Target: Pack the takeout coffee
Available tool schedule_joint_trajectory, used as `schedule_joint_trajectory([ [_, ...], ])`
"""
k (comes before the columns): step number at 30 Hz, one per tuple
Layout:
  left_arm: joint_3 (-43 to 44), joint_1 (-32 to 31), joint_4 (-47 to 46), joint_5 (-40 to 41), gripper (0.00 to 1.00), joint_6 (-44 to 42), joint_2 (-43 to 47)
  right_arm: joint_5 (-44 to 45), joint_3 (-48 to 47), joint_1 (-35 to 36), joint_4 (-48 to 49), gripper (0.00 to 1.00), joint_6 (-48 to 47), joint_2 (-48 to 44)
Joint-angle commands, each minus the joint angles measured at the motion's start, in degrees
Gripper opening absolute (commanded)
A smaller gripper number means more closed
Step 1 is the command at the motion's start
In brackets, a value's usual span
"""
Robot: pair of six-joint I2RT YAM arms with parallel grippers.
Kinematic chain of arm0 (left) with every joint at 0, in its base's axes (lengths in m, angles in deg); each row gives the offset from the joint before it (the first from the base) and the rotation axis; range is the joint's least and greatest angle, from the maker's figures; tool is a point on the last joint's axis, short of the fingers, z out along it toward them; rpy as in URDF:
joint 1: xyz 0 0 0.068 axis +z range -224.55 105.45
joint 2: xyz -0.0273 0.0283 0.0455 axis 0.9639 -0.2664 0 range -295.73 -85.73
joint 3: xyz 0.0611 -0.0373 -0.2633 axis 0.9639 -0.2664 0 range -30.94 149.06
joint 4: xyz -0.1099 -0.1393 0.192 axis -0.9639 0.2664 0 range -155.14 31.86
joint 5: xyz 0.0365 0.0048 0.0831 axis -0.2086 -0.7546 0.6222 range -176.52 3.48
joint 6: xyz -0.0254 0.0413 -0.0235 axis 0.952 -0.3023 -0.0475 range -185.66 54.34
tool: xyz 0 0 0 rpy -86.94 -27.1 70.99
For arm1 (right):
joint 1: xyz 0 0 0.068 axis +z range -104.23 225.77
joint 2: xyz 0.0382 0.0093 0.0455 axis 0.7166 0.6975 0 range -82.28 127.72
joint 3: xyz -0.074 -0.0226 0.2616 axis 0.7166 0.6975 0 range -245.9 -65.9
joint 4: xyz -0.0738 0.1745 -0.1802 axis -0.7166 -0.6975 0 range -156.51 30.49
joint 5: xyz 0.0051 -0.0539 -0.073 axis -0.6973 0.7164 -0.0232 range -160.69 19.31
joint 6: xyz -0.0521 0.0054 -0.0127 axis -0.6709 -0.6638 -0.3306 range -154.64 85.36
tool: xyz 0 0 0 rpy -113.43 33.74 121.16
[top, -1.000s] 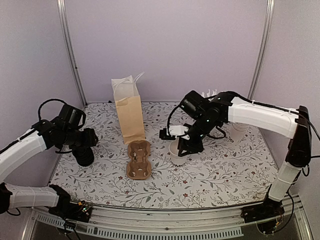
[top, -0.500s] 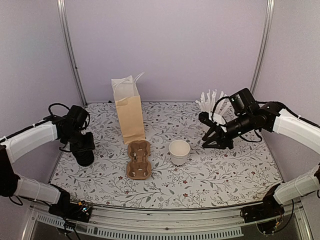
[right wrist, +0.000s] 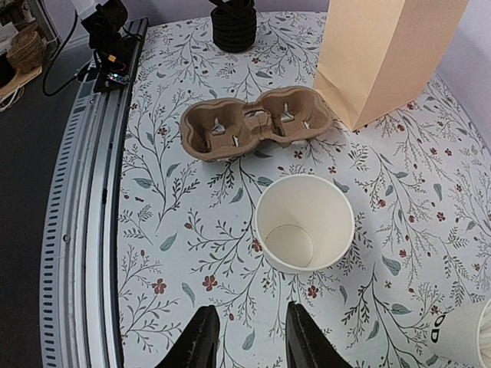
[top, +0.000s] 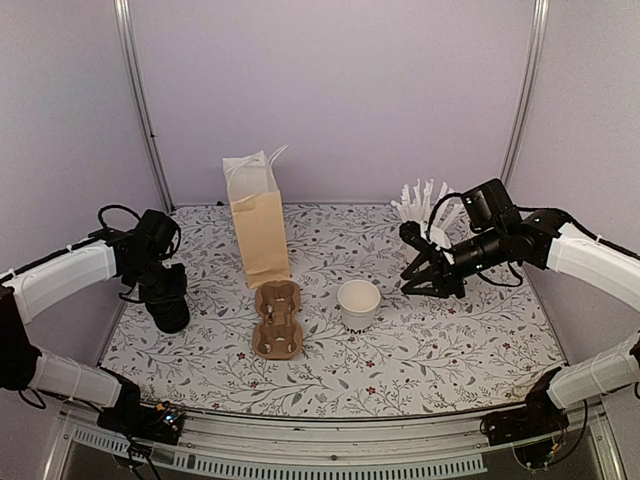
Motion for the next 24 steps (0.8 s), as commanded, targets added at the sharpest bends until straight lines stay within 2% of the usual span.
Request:
schedule_joint_trajectory([
  [1, 1.7, 0.5, 1.2, 0.8, 0.21, 0.2, -0.5, -0.5, 0.7, -0.2, 1.1, 0.33, 0.2, -1.6],
  [11, 1.8, 0.5, 1.2, 0.8, 0.12, 0.1, -2.7, -0.5, 1.4, -0.2, 1.4, 0.33, 0.1, -2.9],
  [15, 2.8, 0.3, 1.8, 1.0, 0.06, 0.1, -2.7, -0.5, 1.3, -0.2, 1.3, 0.33, 0.4, -3.0],
  [24, 12.4, -2.4, 9.1, 1.4, 0.0, 0.6, 1.5, -1.1, 0.4, -0.2, 0.7, 0.33, 0.5, -2.6],
])
